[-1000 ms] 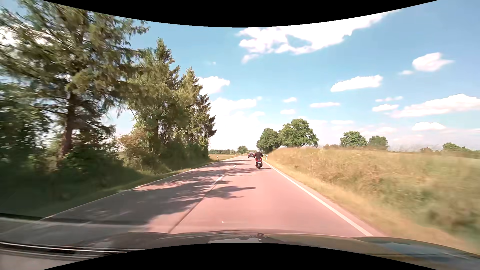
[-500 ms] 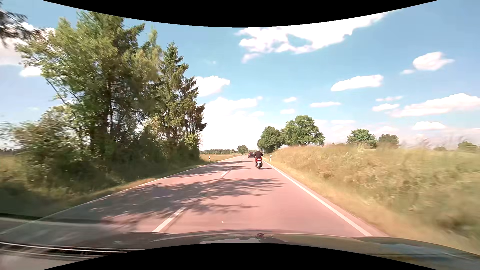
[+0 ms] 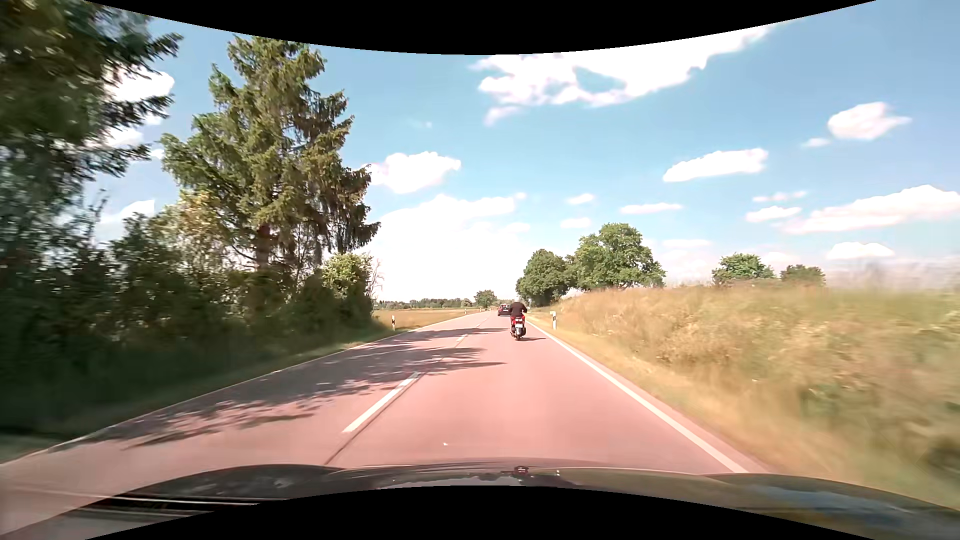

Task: Follow the waypoints while adhering to traffic rules and regulations

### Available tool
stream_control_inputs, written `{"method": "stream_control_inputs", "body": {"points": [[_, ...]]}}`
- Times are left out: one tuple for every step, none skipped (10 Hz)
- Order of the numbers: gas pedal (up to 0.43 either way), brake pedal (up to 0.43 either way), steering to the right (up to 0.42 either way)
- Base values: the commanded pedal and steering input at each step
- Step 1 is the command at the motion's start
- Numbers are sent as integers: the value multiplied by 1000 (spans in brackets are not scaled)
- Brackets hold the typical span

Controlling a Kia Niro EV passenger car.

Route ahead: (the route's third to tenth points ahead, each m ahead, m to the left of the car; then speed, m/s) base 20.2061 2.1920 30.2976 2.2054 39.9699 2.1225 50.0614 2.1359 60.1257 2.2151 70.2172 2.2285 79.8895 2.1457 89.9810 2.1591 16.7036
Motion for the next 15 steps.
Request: {"method": "stream_control_inputs", "body": {"points": [[130, 12, -2], [98, 12, -2], [87, 12, 0], [79, 12, 3], [67, 12, 3], [67, 12, 3], [59, 12, 1], [59, 12, 1], [59, 12, 1], [59, 12, 1], [59, 12, 2], [59, 12, 1], [59, 12, 2], [59, 12, 1], [59, 12, 1]]}}
